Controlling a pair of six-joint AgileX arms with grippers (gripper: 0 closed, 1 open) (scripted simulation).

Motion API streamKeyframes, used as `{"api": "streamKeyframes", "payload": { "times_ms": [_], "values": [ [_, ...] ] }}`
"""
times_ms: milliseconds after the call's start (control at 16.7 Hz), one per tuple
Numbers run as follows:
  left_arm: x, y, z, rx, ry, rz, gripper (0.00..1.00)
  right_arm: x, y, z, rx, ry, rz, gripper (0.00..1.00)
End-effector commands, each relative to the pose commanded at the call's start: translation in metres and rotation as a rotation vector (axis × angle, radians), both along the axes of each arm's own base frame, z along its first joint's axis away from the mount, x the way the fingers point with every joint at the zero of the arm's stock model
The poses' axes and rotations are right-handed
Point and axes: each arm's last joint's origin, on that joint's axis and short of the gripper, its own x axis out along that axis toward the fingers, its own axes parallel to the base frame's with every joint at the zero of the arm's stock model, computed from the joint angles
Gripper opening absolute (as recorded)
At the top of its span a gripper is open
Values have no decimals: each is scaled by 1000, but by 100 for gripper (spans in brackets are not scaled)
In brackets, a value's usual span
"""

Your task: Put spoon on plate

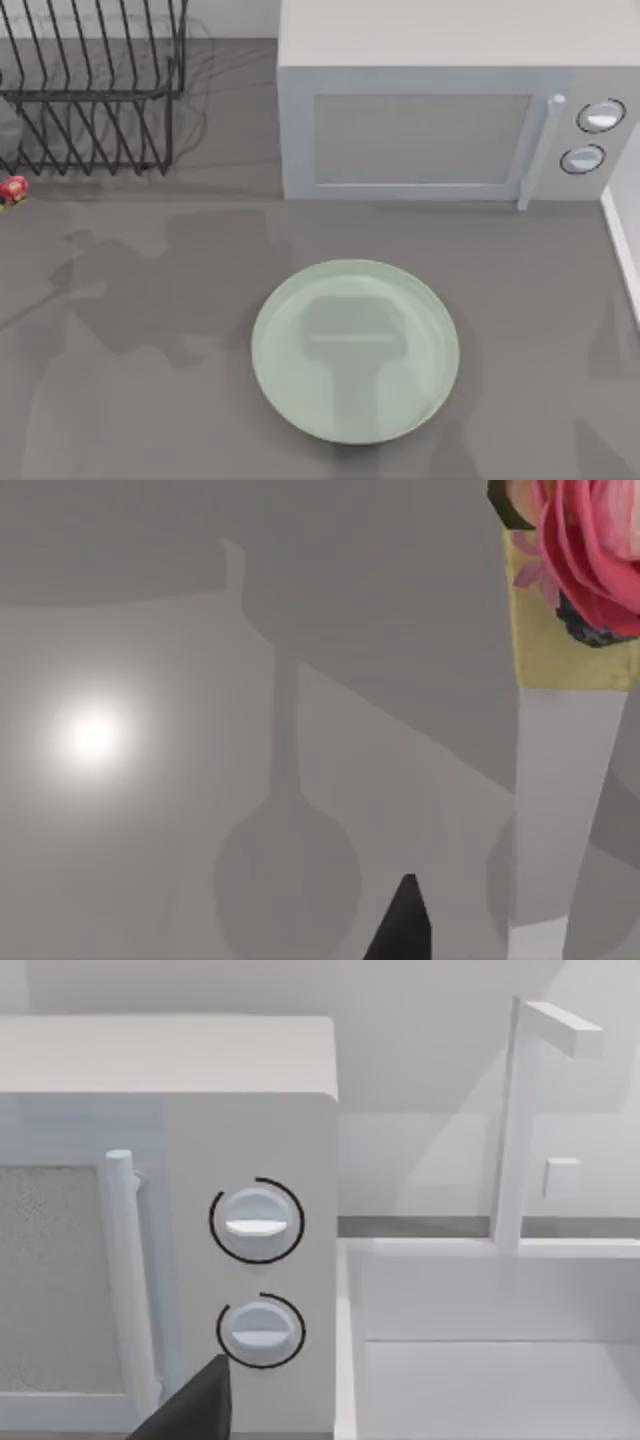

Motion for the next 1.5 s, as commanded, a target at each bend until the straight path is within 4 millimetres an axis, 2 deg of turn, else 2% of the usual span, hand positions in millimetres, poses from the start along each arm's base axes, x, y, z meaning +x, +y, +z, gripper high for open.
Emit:
{"api": "streamKeyframes", "payload": {
  "times_ms": [120,300,420,540,720,780,900,1080,1500],
  "values": [
    [4,-12,-1,1,1,-21,0,0,0,0,0,0,0,100],
    [14,-58,-6,5,1,-104,0,0,0,0,0,0,0,100],
    [16,-108,-11,8,3,-195,0,0,0,0,0,0,0,100],
    [9,-170,-17,11,6,-310,0,0,0,0,0,0,0,100],
    [-23,-262,-25,15,3,-486,0,0,0,0,0,0,0,100],
    [-37,-288,-27,16,0,-537,0,0,0,0,0,0,0,100],
    [-63,-328,-30,15,-9,-614,0,0,0,0,0,0,0,100],
    [-88,-359,-32,12,-23,-669,0,0,0,0,0,0,0,100],
    [-92,-361,-30,10,-23,-679,0,0,0,0,0,0,0,100]
  ]
}}
